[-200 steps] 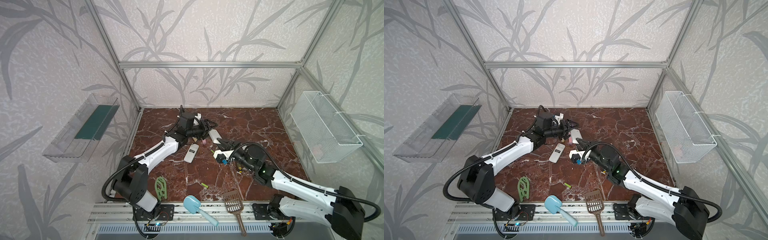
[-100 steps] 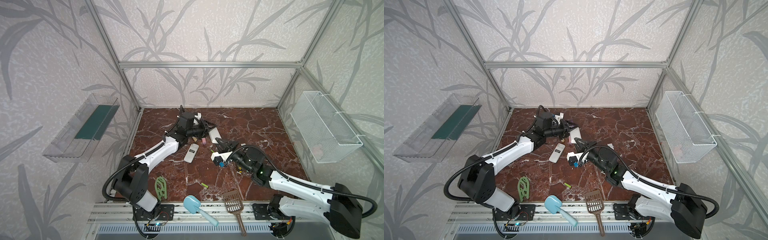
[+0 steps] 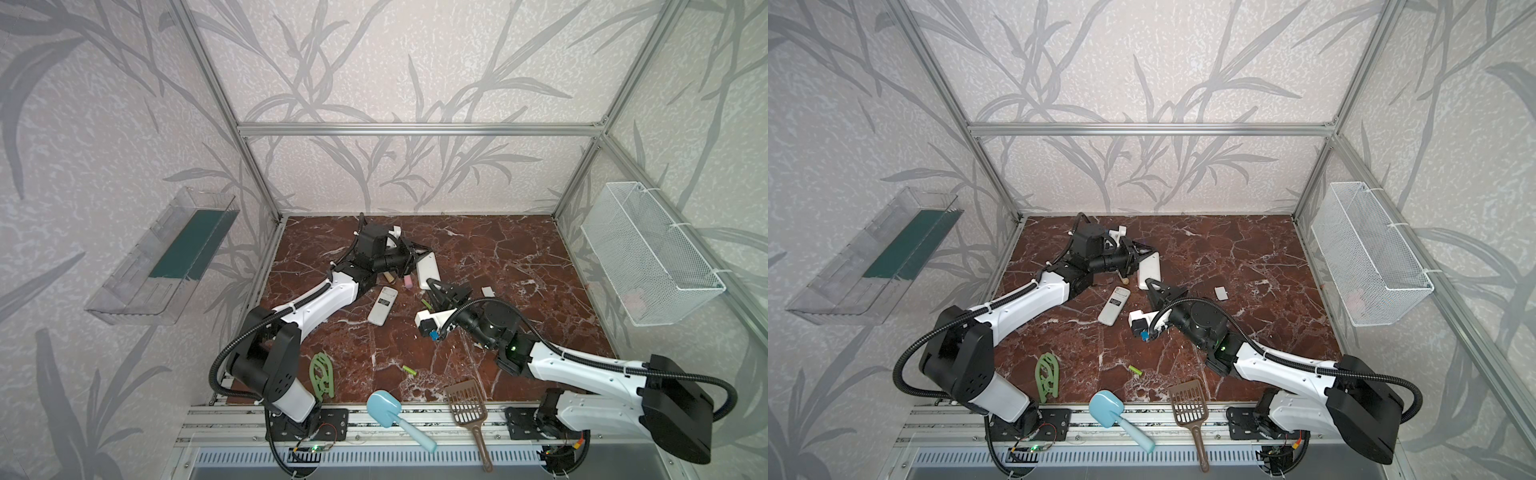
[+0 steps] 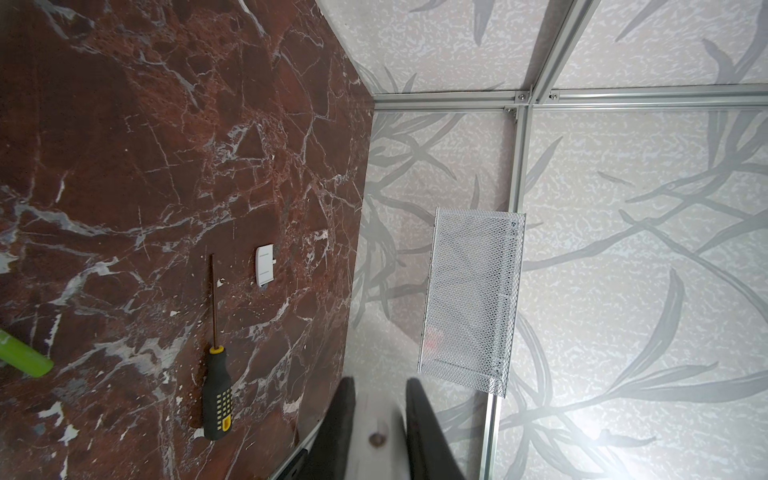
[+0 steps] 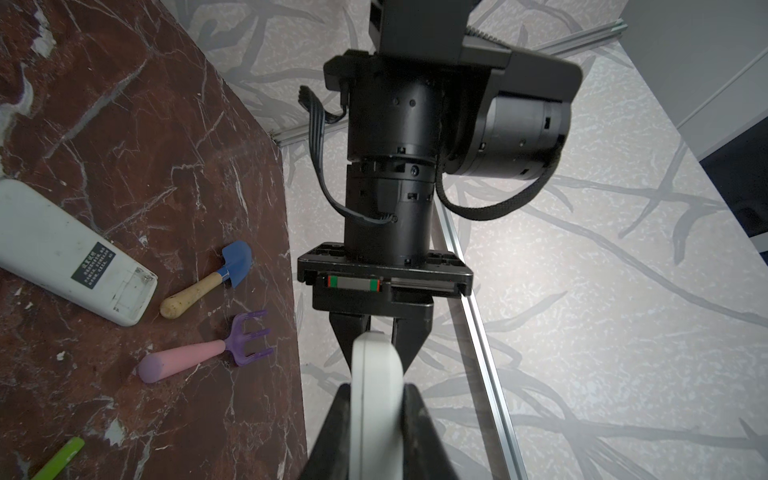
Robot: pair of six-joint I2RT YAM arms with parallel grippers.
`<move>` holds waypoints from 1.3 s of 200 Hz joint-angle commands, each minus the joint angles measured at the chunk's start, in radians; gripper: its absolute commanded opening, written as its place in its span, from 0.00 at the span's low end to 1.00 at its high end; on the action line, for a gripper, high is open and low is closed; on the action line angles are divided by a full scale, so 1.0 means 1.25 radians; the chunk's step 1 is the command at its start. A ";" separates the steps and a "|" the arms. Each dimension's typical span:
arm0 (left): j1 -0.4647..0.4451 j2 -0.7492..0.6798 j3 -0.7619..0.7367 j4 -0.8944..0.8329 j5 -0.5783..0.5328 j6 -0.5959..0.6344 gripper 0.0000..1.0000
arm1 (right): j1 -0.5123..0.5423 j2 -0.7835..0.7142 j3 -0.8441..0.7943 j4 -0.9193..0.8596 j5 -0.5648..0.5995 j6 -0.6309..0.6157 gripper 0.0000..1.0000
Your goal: Unload the batteries from the remote control
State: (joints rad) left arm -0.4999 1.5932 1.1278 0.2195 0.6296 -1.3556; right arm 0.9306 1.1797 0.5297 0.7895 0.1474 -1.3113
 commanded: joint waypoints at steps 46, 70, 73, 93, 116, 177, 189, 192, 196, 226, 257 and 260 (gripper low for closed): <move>-0.001 -0.006 -0.026 0.044 -0.002 0.034 0.00 | 0.013 0.002 -0.008 0.044 -0.003 -0.005 0.01; 0.002 -0.006 -0.027 0.048 -0.004 0.033 0.00 | 0.013 -0.005 0.005 0.008 0.000 0.017 0.09; 0.002 -0.006 -0.027 0.050 -0.004 0.033 0.00 | 0.013 -0.006 0.007 0.003 0.001 0.020 0.09; 0.004 -0.007 -0.029 0.063 -0.004 0.025 0.00 | 0.013 -0.015 0.017 -0.019 0.006 0.041 0.20; 0.008 -0.012 -0.033 0.066 -0.008 0.028 0.00 | 0.013 -0.027 0.024 -0.044 0.014 0.061 0.43; 0.037 -0.006 -0.057 0.092 -0.024 0.036 0.00 | 0.012 -0.085 0.059 -0.233 0.005 0.141 0.77; 0.046 -0.008 -0.070 0.105 -0.042 0.045 0.00 | 0.012 -0.107 0.070 -0.323 -0.014 0.185 0.80; 0.049 -0.009 -0.074 0.109 -0.047 0.048 0.00 | 0.012 -0.113 0.072 -0.347 -0.020 0.201 0.81; 0.052 -0.010 -0.078 0.111 -0.057 0.054 0.00 | 0.012 -0.121 0.074 -0.375 -0.027 0.223 0.81; 0.064 -0.023 -0.098 0.095 -0.125 0.141 0.00 | 0.003 -0.184 0.061 -0.499 -0.076 0.436 0.83; 0.065 -0.043 -0.162 0.154 -0.218 0.202 0.00 | -0.028 -0.215 0.071 -0.566 -0.095 0.700 0.83; 0.065 -0.047 -0.167 0.161 -0.225 0.206 0.00 | -0.034 -0.215 0.073 -0.568 -0.099 0.725 0.83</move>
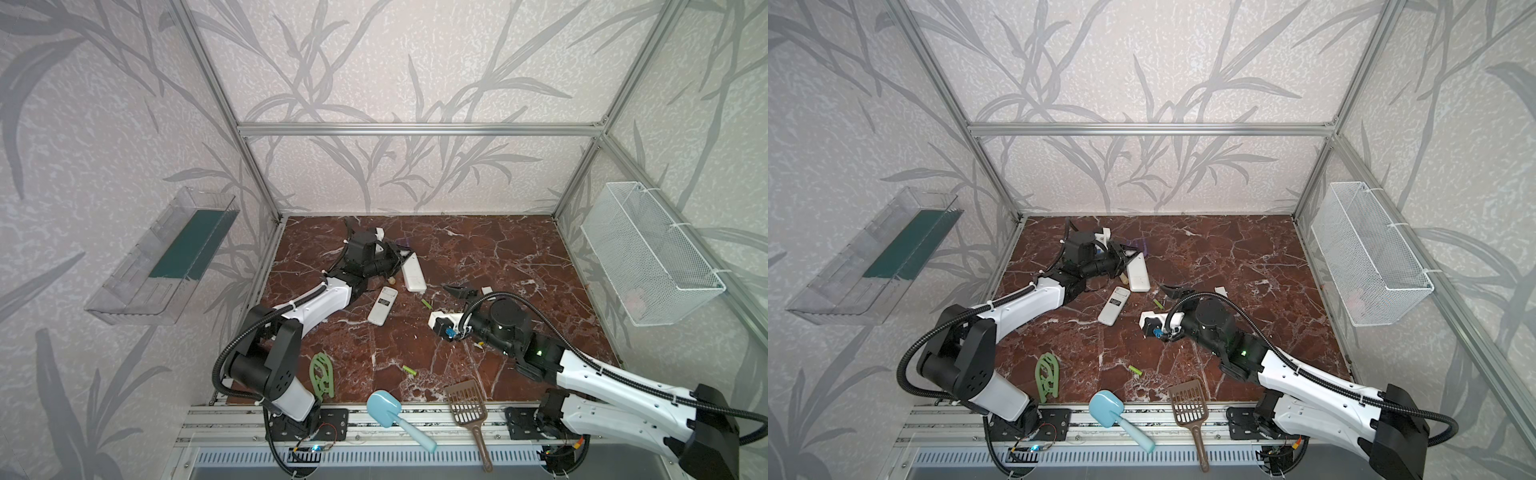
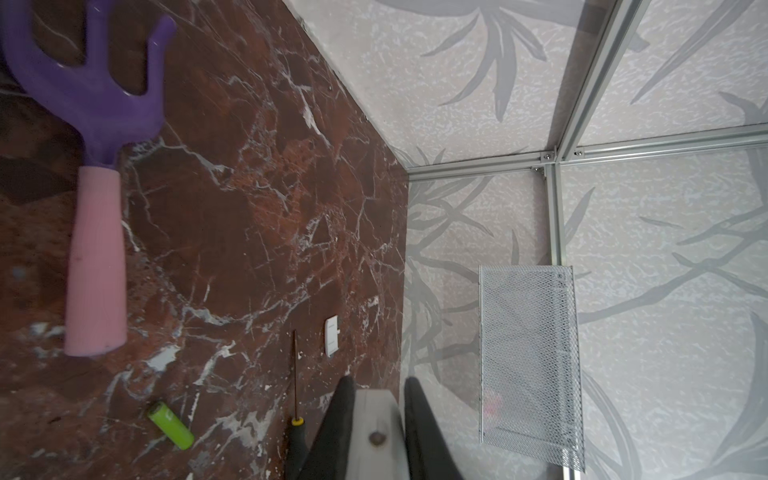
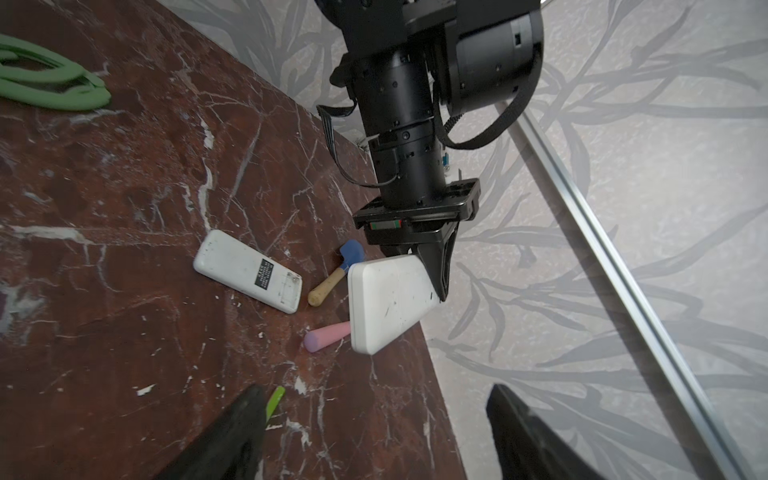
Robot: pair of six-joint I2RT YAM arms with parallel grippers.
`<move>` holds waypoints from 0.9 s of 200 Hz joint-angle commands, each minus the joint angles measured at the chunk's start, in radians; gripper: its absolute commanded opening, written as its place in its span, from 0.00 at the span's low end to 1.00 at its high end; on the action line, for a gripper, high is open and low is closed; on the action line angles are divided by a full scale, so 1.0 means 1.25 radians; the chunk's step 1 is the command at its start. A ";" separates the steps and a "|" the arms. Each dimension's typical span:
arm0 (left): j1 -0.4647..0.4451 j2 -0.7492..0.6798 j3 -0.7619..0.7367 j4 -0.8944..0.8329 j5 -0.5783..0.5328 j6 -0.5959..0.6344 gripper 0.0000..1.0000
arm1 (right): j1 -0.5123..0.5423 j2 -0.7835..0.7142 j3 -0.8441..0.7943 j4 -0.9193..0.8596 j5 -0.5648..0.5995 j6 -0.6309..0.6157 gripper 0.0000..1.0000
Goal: Unload the batteries from the remote control
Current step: 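Swing the keypad remote in the right gripper toward the left gripper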
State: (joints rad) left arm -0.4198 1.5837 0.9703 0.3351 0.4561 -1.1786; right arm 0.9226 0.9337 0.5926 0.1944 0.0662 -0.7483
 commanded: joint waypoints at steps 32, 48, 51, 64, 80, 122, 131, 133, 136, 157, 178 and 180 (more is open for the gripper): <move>0.001 -0.053 -0.108 0.202 -0.116 0.070 0.00 | -0.096 0.024 0.077 -0.139 -0.076 0.538 0.79; 0.002 -0.062 -0.146 0.296 -0.126 0.070 0.00 | -0.139 0.060 0.121 -0.183 -0.108 0.659 0.76; 0.001 -0.065 -0.154 0.315 -0.128 0.069 0.00 | -0.147 0.066 0.127 -0.187 -0.127 0.675 0.75; 0.001 -0.077 -0.185 0.382 -0.145 0.075 0.00 | -0.180 0.083 0.145 -0.198 -0.172 0.757 0.73; -0.001 -0.100 -0.218 0.434 -0.169 0.094 0.00 | -0.221 0.093 0.153 -0.186 -0.233 0.844 0.73; -0.008 -0.155 -0.288 0.509 -0.231 0.135 0.00 | -0.280 0.141 0.136 -0.061 -0.364 1.057 0.68; -0.013 -0.161 -0.297 0.521 -0.240 0.143 0.00 | -0.280 0.165 0.134 -0.024 -0.399 1.071 0.67; -0.014 -0.162 -0.297 0.523 -0.242 0.145 0.00 | -0.280 0.170 0.134 -0.015 -0.405 1.077 0.66; -0.016 -0.162 -0.299 0.525 -0.243 0.146 0.00 | -0.280 0.177 0.132 -0.001 -0.412 1.086 0.66; -0.026 -0.158 -0.305 0.550 -0.264 0.149 0.00 | -0.280 0.217 0.122 0.075 -0.434 1.146 0.65; -0.035 -0.145 -0.312 0.603 -0.283 0.136 0.00 | -0.280 0.250 0.119 0.134 -0.447 1.181 0.65; -0.035 -0.142 -0.312 0.607 -0.284 0.136 0.00 | -0.280 0.252 0.118 0.142 -0.449 1.184 0.65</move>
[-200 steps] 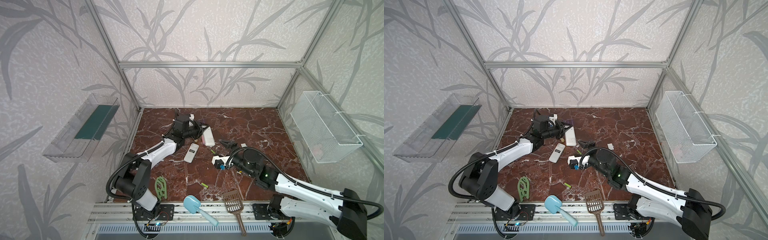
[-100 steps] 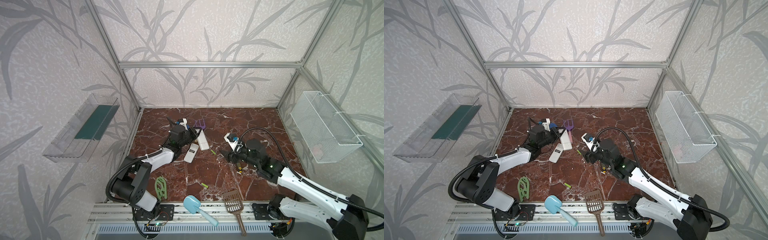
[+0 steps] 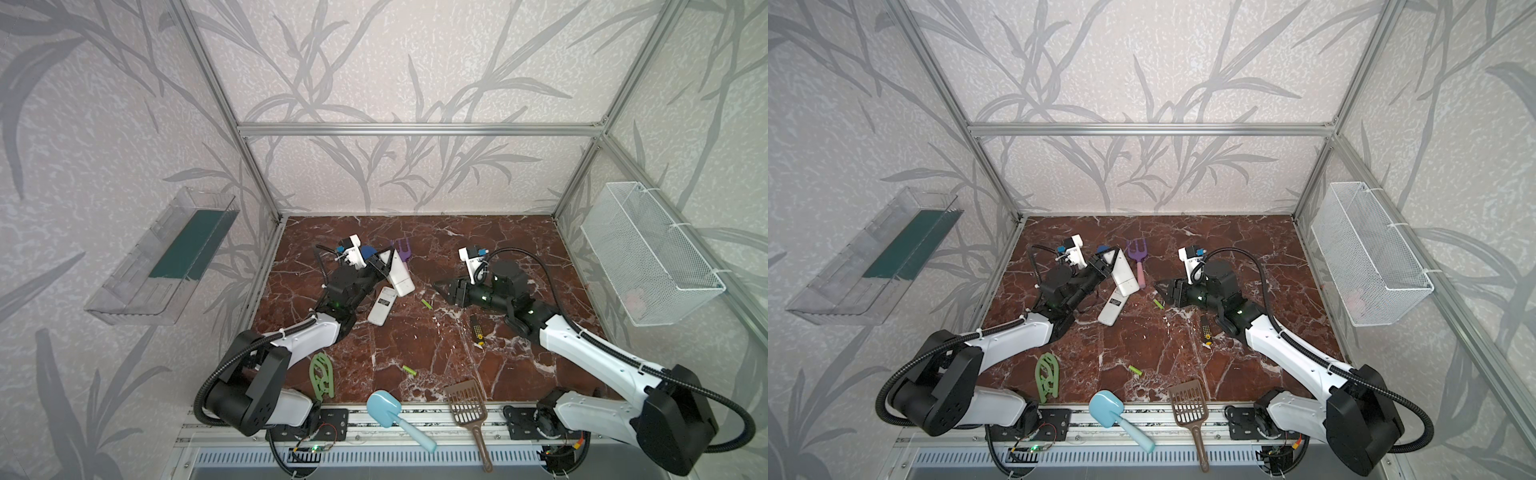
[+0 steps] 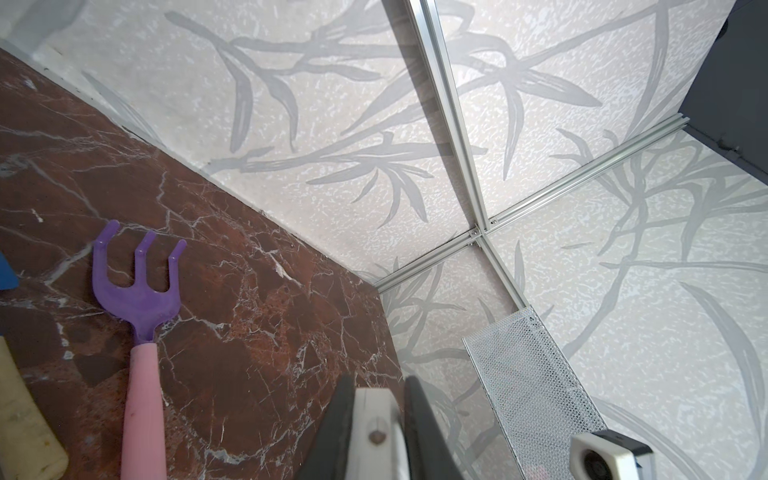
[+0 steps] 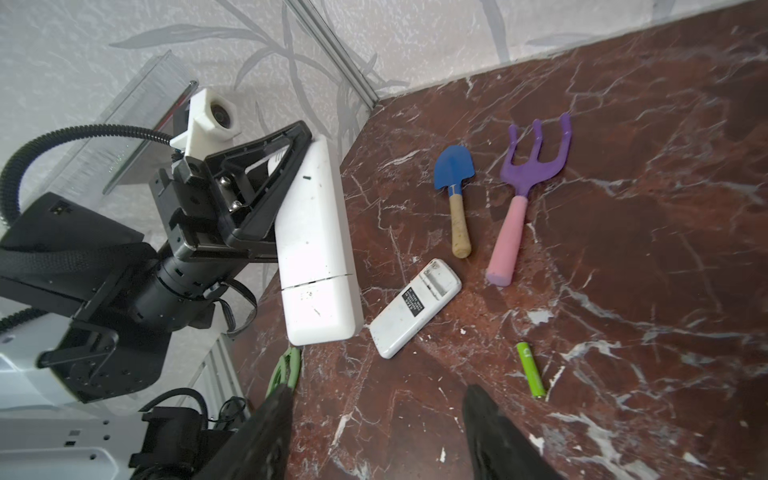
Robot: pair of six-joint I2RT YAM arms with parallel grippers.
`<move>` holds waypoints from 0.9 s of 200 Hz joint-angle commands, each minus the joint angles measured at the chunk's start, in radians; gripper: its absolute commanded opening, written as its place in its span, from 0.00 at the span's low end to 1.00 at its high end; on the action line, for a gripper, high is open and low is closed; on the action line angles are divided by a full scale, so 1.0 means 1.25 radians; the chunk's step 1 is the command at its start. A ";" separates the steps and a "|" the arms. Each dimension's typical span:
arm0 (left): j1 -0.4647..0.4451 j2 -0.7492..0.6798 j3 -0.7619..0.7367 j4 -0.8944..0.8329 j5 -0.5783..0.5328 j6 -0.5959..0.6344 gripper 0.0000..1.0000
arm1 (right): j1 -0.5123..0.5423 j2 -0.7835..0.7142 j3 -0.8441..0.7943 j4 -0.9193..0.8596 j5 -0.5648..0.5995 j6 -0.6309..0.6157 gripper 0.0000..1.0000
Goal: Unload the batteries from the remote control
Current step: 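Swing the keypad remote in the right gripper toward the left gripper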
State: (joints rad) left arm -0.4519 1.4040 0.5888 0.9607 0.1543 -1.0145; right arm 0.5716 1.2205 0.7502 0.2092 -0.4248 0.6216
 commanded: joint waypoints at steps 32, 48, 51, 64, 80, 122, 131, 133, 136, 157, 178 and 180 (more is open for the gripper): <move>-0.023 0.038 -0.006 0.185 -0.064 -0.040 0.00 | 0.000 0.060 -0.002 0.194 -0.072 0.143 0.67; -0.034 0.054 0.002 0.214 -0.074 -0.057 0.00 | 0.001 0.074 0.001 0.216 -0.077 0.163 0.69; -0.037 0.056 0.004 0.215 -0.078 -0.061 0.00 | 0.001 0.076 0.002 0.219 -0.076 0.165 0.70; -0.049 0.062 0.013 0.223 -0.093 -0.073 0.00 | 0.000 0.083 0.007 0.223 -0.081 0.172 0.71; -0.063 0.067 0.024 0.227 -0.114 -0.086 0.00 | 0.001 0.088 0.010 0.224 -0.076 0.179 0.71; -0.089 0.076 0.043 0.224 -0.130 -0.110 0.00 | 0.000 0.096 0.012 0.258 -0.090 0.204 0.71; -0.092 0.082 0.043 0.234 -0.133 -0.119 0.00 | 0.000 0.102 0.016 0.259 -0.098 0.210 0.71; -0.093 0.083 0.043 0.237 -0.133 -0.121 0.00 | 0.000 0.103 0.016 0.260 -0.098 0.211 0.71; -0.094 0.086 0.043 0.243 -0.135 -0.124 0.00 | 0.000 0.105 0.015 0.263 -0.099 0.213 0.71; -0.097 0.102 0.049 0.265 -0.133 -0.143 0.00 | 0.000 0.117 0.010 0.284 -0.104 0.231 0.70; -0.098 0.114 0.055 0.280 -0.134 -0.156 0.00 | 0.001 0.125 0.012 0.300 -0.110 0.239 0.68; -0.099 0.115 0.056 0.283 -0.133 -0.156 0.00 | 0.001 0.126 0.011 0.301 -0.112 0.241 0.68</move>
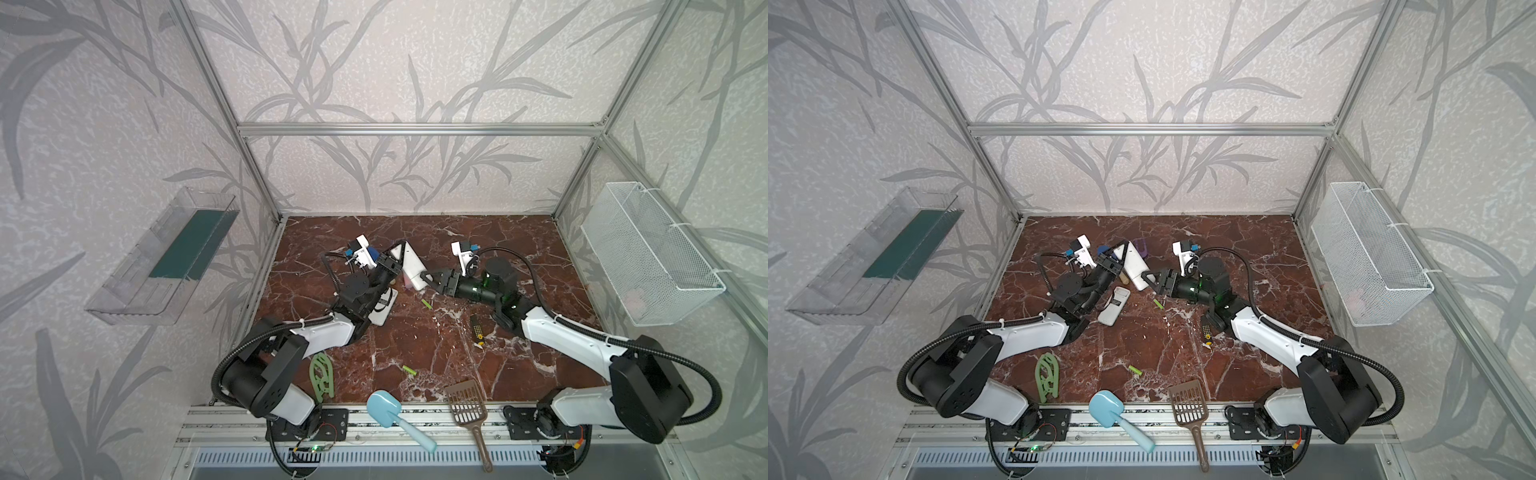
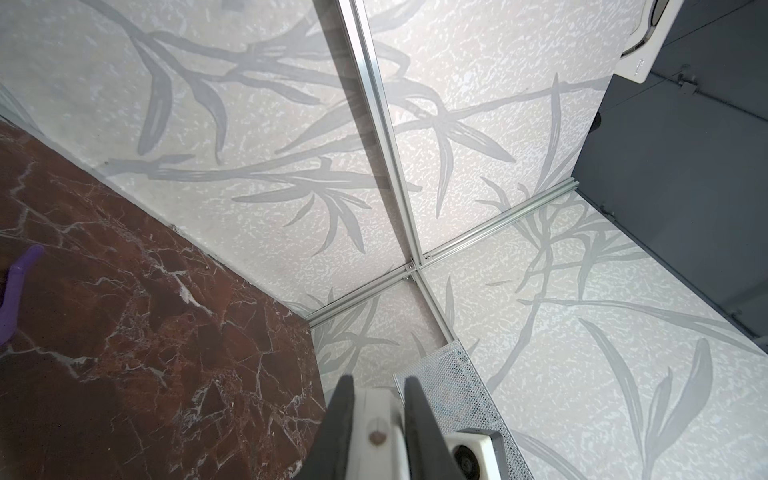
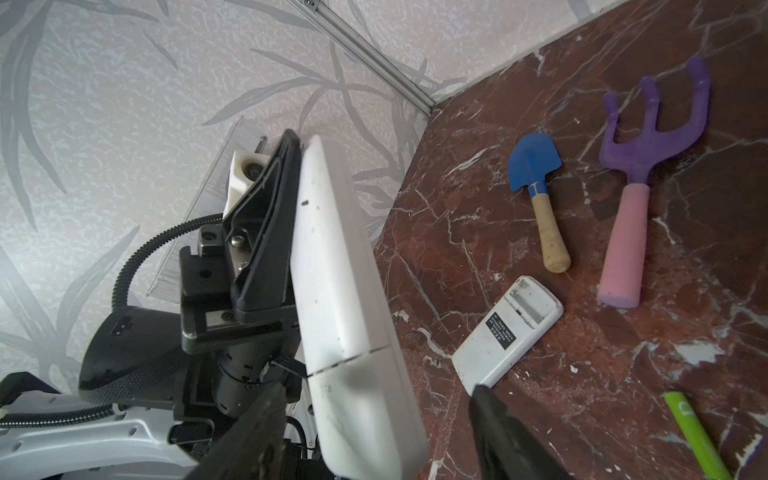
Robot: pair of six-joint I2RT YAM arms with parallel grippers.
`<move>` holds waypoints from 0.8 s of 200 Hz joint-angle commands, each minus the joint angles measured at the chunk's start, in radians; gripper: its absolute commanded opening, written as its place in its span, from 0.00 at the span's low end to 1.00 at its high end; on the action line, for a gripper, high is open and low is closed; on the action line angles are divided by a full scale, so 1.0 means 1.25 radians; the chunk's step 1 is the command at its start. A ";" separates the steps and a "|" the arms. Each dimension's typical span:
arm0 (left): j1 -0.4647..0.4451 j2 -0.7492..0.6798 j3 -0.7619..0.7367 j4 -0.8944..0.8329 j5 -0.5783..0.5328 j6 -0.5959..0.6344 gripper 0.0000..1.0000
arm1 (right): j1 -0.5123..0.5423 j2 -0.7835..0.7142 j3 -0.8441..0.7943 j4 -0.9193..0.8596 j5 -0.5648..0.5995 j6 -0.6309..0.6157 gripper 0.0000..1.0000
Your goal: Unload the batteries from the remote control
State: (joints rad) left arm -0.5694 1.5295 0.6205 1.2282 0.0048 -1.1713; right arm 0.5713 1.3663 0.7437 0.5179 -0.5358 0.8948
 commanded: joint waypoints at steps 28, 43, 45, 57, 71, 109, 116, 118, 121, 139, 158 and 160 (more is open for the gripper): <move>-0.006 0.022 0.031 0.088 -0.012 -0.043 0.00 | 0.001 0.020 0.019 0.068 -0.027 0.033 0.65; -0.006 0.021 0.028 0.090 -0.016 -0.044 0.00 | 0.002 0.031 0.023 0.078 -0.037 0.044 0.63; -0.006 0.020 0.028 0.090 -0.016 -0.043 0.00 | 0.002 0.033 0.022 0.080 -0.038 0.046 0.62; -0.006 0.019 0.029 0.089 -0.016 -0.045 0.00 | 0.002 0.041 0.018 0.100 -0.038 0.061 0.61; -0.007 0.022 0.033 0.089 -0.010 -0.046 0.00 | 0.002 0.050 0.020 0.106 -0.039 0.065 0.58; -0.006 0.028 0.035 0.094 -0.006 -0.058 0.00 | 0.002 0.065 0.023 0.143 -0.039 0.081 0.54; -0.007 0.027 0.036 0.093 -0.005 -0.060 0.00 | 0.002 0.067 0.022 0.151 -0.039 0.081 0.53; -0.007 0.027 0.037 0.092 -0.004 -0.061 0.00 | 0.002 0.067 0.021 0.153 -0.039 0.082 0.53; -0.007 0.027 0.036 0.092 -0.004 -0.062 0.00 | 0.002 0.068 0.021 0.155 -0.040 0.082 0.53; -0.007 0.026 0.037 0.094 -0.004 -0.064 0.00 | 0.002 0.074 0.021 0.162 -0.042 0.087 0.49; -0.007 0.027 0.037 0.100 -0.006 -0.067 0.00 | 0.003 0.085 0.019 0.201 -0.051 0.104 0.43; -0.007 0.026 0.037 0.101 -0.006 -0.067 0.00 | 0.003 0.086 0.019 0.203 -0.051 0.104 0.42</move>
State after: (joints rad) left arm -0.5743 1.5604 0.6334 1.2800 0.0002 -1.2327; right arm 0.5713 1.4525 0.7452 0.6876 -0.5823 1.0046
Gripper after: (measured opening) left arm 0.178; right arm 0.452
